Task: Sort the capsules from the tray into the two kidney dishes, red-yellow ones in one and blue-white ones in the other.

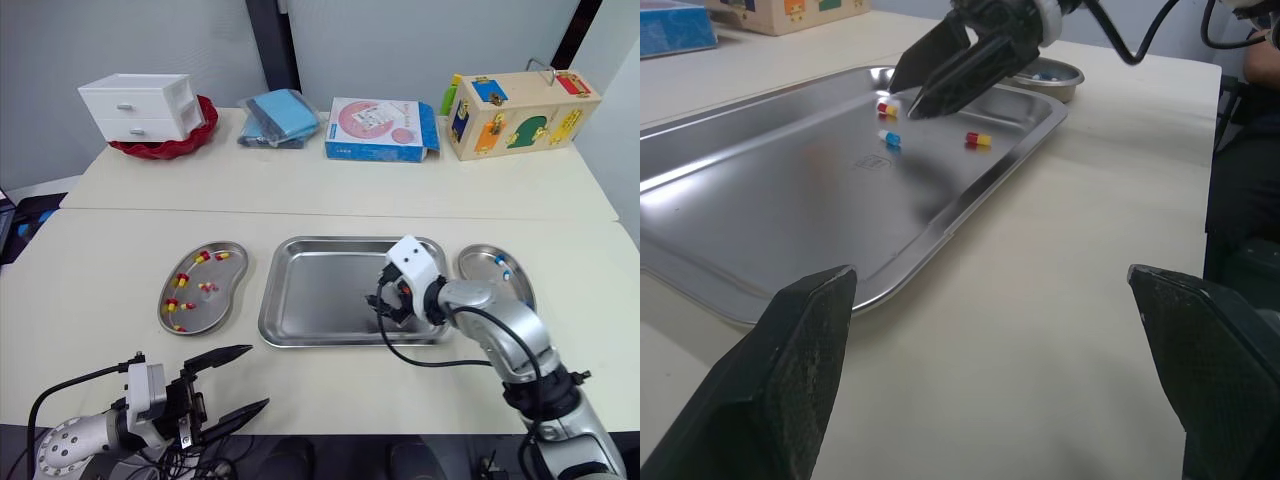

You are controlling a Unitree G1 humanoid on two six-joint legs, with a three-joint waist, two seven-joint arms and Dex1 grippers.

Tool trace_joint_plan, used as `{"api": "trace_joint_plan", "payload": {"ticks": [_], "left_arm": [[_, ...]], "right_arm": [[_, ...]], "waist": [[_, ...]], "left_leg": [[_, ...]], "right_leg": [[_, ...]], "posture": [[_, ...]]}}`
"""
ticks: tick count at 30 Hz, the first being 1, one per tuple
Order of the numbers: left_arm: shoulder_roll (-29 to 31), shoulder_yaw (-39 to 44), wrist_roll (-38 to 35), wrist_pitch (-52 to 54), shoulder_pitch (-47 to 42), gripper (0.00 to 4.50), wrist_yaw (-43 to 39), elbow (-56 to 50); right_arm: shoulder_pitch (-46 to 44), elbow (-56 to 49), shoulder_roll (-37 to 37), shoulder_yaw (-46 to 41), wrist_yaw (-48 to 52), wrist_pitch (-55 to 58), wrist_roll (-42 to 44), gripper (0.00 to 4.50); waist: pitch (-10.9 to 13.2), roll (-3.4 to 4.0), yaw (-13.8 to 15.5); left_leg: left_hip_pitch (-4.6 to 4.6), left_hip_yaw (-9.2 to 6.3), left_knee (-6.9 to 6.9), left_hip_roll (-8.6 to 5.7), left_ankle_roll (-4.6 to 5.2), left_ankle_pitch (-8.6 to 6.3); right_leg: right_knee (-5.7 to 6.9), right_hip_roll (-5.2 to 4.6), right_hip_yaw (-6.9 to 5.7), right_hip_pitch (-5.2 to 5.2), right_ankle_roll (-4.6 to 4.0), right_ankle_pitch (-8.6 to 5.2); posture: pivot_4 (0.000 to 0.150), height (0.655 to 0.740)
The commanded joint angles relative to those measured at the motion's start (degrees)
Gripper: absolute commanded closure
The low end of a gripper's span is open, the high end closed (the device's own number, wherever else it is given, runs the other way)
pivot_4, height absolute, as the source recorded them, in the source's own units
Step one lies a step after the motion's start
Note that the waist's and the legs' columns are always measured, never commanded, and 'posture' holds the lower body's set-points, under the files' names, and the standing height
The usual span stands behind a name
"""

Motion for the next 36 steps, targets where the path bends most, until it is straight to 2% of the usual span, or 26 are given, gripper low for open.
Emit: {"api": "trace_joint_plan", "payload": {"ticks": [1, 6, 9, 13, 23, 27, 30, 33, 36], "left_arm": [[0.09, 1.62, -0.56, -1.30, 0.78, 0.00, 0.02, -1.28], [0.16, 1.73, -0.50, -1.61, 0.73, 0.00, -0.21, -0.71], [0.17, 1.69, -0.40, -1.64, 0.40, 0.00, -0.23, -0.40], [0.28, 1.68, -0.27, -1.82, -0.10, 0.00, -0.41, 0.25], [0.47, 1.55, -0.24, -2.13, 0.16, 0.00, -0.47, 0.35], [0.48, 1.59, -0.40, -2.06, 0.53, 0.00, -0.55, 0.23], [0.48, 1.54, -0.42, -2.14, 0.64, 0.00, -0.63, 0.20], [0.57, 1.32, -0.37, -2.41, 0.22, 0.00, -1.07, 0.57], [0.71, 0.91, -0.31, -2.57, -0.48, 0.00, -1.69, 1.04]], "right_arm": [[-1.19, -0.19, 1.22, 0.23, -1.39, 0.30, -2.05, 0.03], [-1.05, 1.07, 2.74, 1.61, -1.96, 0.61, -4.23, 0.03], [-0.90, 1.63, 2.80, 2.56, -1.76, 0.04, -5.24, 0.52], [-0.71, 2.24, 3.54, 3.23, -1.46, -0.48, -6.41, 1.90], [-0.33, 3.81, 4.92, 3.94, -1.09, -2.17, -9.12, 4.49], [0.55, 2.34, 4.79, 1.98, 0.13, -2.63, -8.15, 4.49], [1.28, -0.37, 4.61, -2.62, 2.32, -3.88, -5.20, 4.49], [3.47, -5.47, 1.16, -10.93, 7.83, -5.74, 0.37, 4.49], [7.55, -8.20, -6.56, -18.67, 14.10, -7.71, 3.57, 4.49]], "waist": [[0.00, 0.00, 0.00], [0.00, 0.00, -0.17], [0.00, 0.00, -0.19], [0.00, 0.00, -0.28], [0.00, 0.00, -0.37], [-0.01, 0.00, -0.36], [0.00, 0.01, -0.33], [0.02, 0.04, -0.19], [0.03, 0.04, 0.26]], "left_leg": [[-0.01, 0.01, 0.00, 0.00, 0.00, 0.00], [0.00, 0.01, -0.02, 0.01, 0.00, 0.00], [0.00, 0.01, -0.02, 0.01, 0.00, 0.00], [0.00, 0.01, -0.02, 0.01, 0.00, 0.00], [0.01, 0.01, -0.02, 0.01, 0.00, 0.00], [0.01, 0.01, -0.02, 0.01, 0.00, 0.00], [0.00, 0.01, -0.03, 0.01, 0.00, 0.00], [-0.02, 0.01, -0.03, 0.00, 0.00, 0.00], [-0.02, 0.01, -0.03, -0.01, 0.01, 0.00]], "right_leg": [[-0.01, 0.00, 0.00, -0.01, 0.00, 0.00], [0.02, 0.00, 0.00, -0.04, 0.00, 0.00], [0.02, 0.00, 0.00, -0.04, 0.00, 0.00], [0.02, 0.00, 0.00, -0.04, 0.00, 0.00], [0.02, 0.00, 0.00, -0.03, 0.00, 0.00], [0.02, 0.00, 0.00, -0.03, 0.00, 0.00], [0.01, 0.00, 0.00, -0.03, 0.00, 0.00], [0.00, 0.00, 0.00, -0.04, 0.00, 0.00], [-0.04, -0.01, -0.01, 0.00, 0.00, 0.00]], "posture": [[0.150, 0.7400], [0.150, 0.7400], [0.150, 0.7400], [0.150, 0.7400], [0.150, 0.7400], [0.150, 0.7400], [0.150, 0.7400], [0.150, 0.7400], [0.150, 0.7400]]}}
